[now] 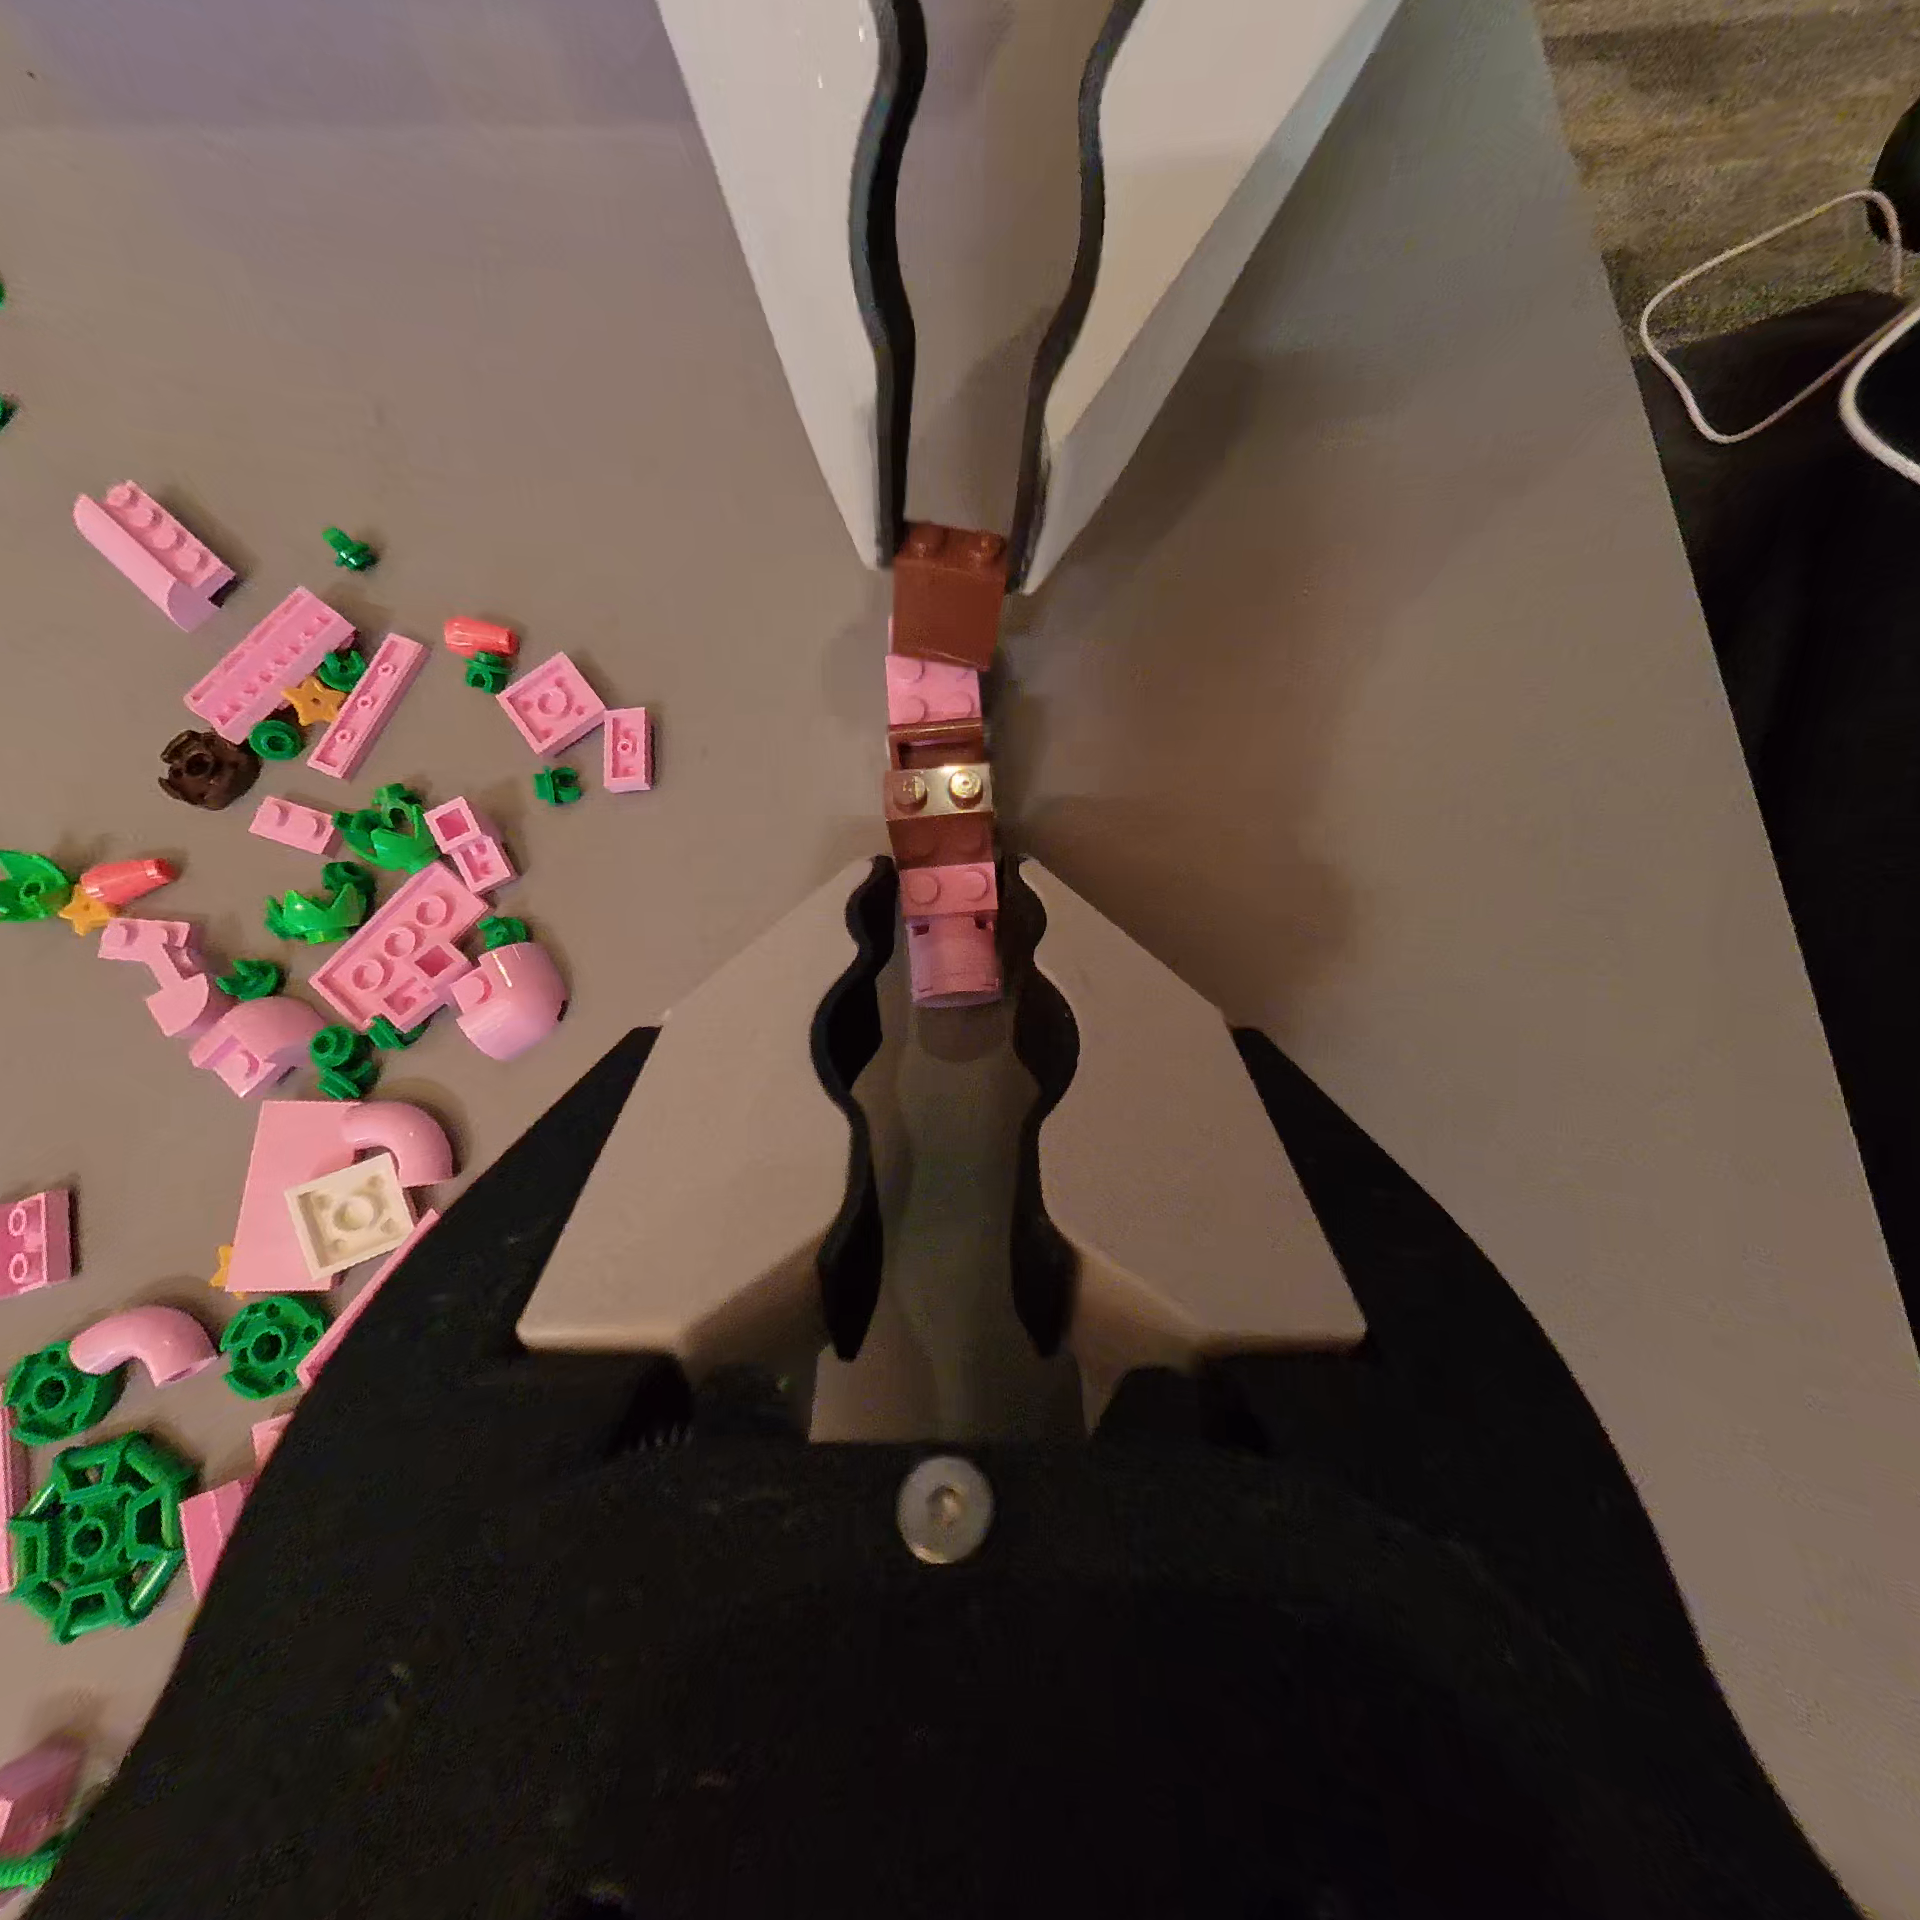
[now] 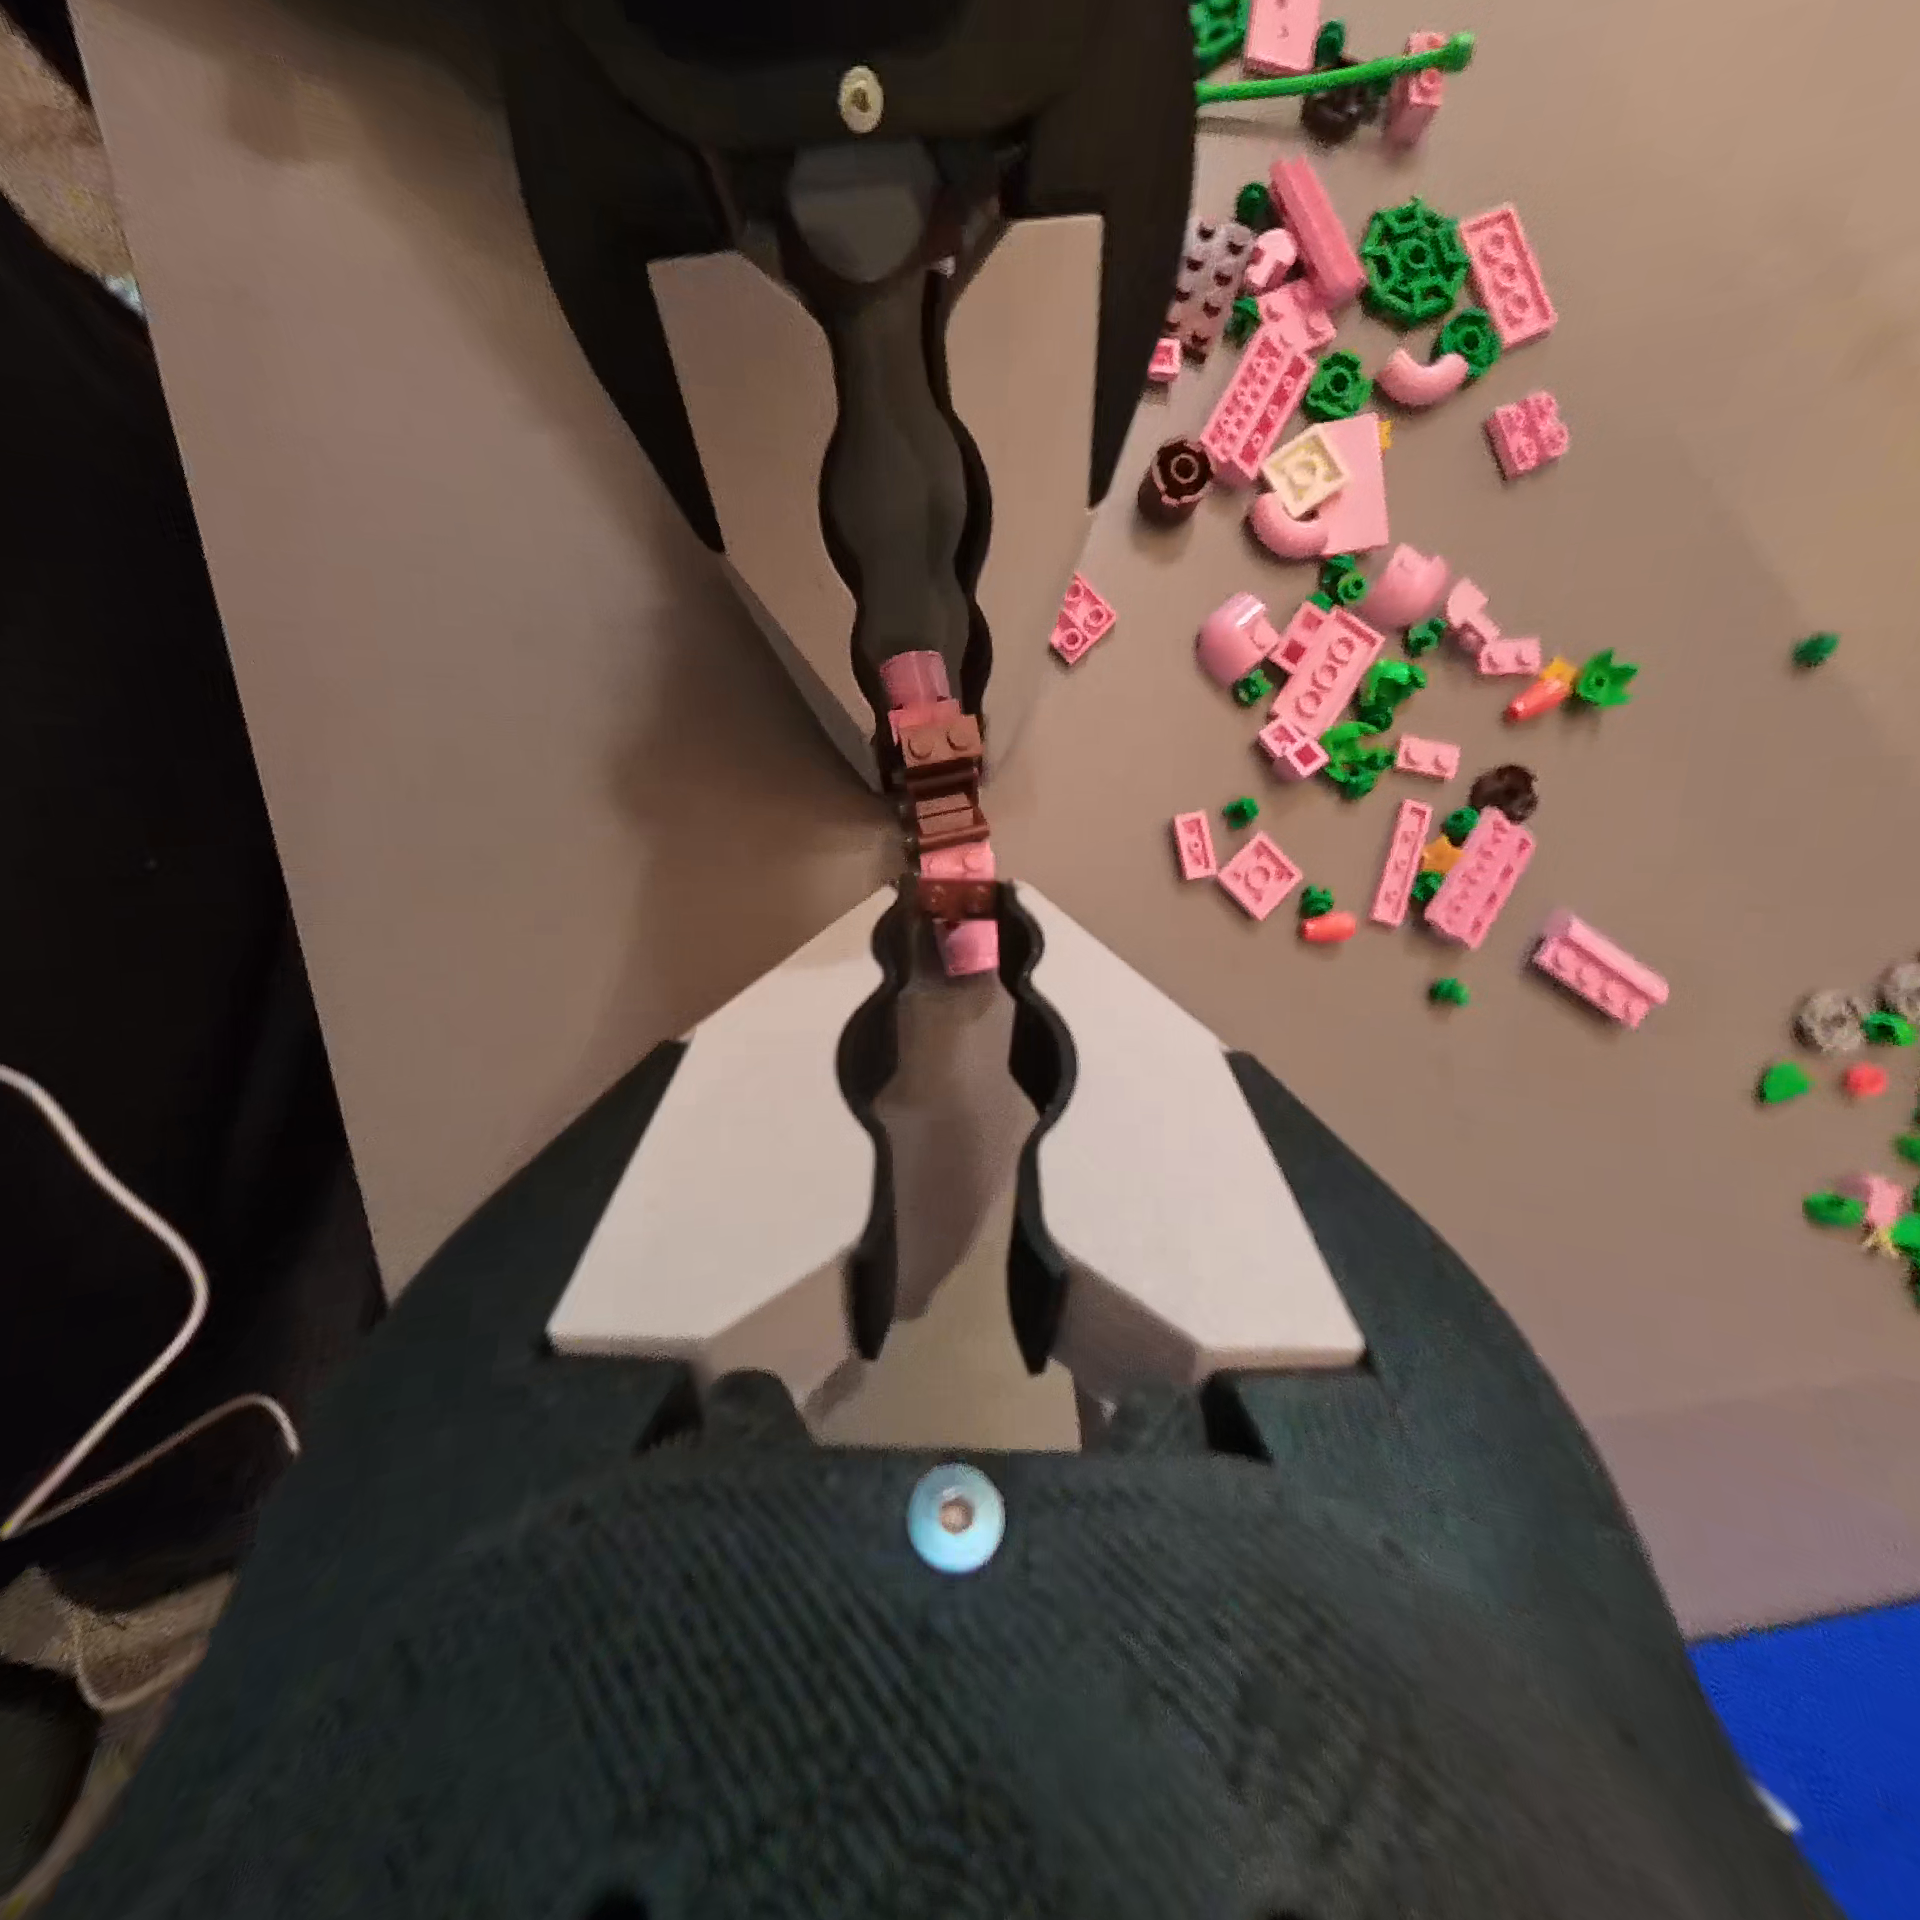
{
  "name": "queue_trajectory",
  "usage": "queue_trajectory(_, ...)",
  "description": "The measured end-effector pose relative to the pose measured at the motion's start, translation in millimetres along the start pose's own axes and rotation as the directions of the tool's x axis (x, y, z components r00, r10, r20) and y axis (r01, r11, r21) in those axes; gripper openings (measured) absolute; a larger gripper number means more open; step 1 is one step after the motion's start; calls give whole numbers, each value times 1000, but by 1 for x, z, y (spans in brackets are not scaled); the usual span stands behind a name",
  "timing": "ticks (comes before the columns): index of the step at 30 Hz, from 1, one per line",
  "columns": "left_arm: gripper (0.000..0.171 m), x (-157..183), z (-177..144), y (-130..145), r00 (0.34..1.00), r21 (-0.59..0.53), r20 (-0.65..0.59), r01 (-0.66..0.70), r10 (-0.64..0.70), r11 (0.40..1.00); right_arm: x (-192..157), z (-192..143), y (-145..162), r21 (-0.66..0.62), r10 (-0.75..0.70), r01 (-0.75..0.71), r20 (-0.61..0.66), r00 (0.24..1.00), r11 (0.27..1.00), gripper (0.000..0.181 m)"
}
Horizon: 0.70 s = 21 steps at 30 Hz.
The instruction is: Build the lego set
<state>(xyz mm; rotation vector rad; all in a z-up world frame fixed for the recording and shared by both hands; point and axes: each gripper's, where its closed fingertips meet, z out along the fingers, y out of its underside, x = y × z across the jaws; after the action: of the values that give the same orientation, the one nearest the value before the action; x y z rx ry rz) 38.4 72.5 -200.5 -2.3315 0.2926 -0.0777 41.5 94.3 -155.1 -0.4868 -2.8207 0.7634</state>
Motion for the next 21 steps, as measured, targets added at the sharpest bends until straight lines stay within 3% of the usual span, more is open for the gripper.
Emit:
queue_trajectory(7,19,3,-1,-1,999,8,-44,21,-21,1000,-1,10,0,-38,-112,117,117,987,992,14)
queue_trajectory(21,19,2,-1,0,997,5,-68,45,-44,999,-2,12,1,-85,-60,82,233,971,993,14)
